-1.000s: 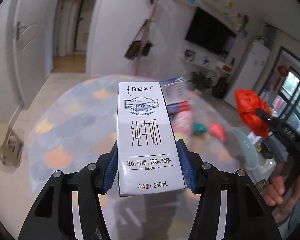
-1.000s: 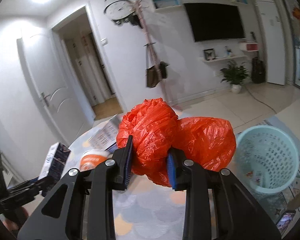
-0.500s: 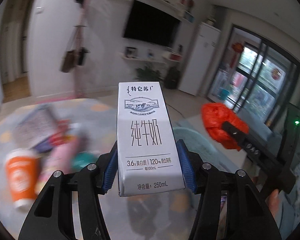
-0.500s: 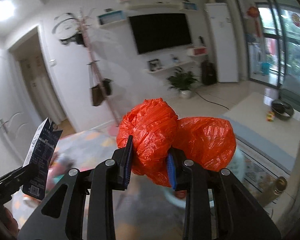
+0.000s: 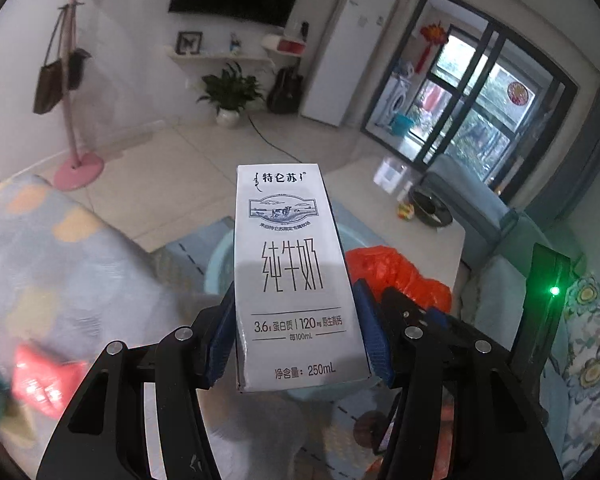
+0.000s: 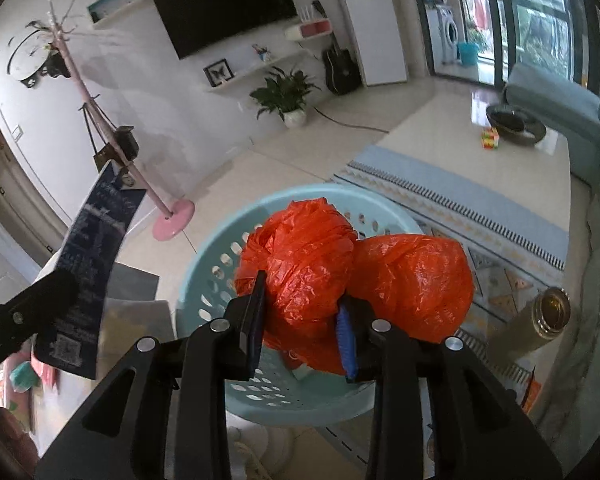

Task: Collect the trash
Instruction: 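Open both tools to drop the red bags and carton into the basket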

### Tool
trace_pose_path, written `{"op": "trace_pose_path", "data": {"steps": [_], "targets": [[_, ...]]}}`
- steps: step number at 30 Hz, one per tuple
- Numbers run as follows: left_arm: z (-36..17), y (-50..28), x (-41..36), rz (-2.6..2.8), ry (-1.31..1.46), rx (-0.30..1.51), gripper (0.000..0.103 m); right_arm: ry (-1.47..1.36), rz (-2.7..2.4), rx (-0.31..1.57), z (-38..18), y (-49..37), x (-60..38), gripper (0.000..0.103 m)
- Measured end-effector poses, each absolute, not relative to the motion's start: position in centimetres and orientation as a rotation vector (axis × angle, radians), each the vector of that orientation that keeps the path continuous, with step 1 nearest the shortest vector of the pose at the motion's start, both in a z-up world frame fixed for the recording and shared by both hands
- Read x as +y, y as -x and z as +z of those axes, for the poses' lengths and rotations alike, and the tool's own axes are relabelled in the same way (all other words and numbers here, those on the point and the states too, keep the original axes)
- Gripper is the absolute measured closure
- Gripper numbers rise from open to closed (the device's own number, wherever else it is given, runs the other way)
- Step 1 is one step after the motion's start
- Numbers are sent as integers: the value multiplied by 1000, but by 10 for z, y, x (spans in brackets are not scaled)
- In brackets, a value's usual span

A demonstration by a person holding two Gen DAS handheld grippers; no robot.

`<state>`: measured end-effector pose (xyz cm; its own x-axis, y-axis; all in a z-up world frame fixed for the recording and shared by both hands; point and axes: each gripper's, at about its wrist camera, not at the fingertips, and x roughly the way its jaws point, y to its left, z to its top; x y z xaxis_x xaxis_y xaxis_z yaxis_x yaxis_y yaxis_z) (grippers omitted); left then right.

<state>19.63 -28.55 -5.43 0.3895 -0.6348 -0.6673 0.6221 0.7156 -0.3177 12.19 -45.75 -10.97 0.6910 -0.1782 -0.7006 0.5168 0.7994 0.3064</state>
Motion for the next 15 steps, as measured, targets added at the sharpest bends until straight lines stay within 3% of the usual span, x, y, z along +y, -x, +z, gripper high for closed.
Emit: {"op": "trace_pose_path", "data": {"steps": [5,7,15], "targets": [[-61,-200,-294,-811,22,865,46,-543,-410,706,-114,-119,-468,57],[-61,-197,-290,-800,21,854,38,-541,-405,695,-112,-117,-469,56],[-41,-179,-269,-796,56,820,37,-527,-363,662,-92,-106,-461,56]]}}
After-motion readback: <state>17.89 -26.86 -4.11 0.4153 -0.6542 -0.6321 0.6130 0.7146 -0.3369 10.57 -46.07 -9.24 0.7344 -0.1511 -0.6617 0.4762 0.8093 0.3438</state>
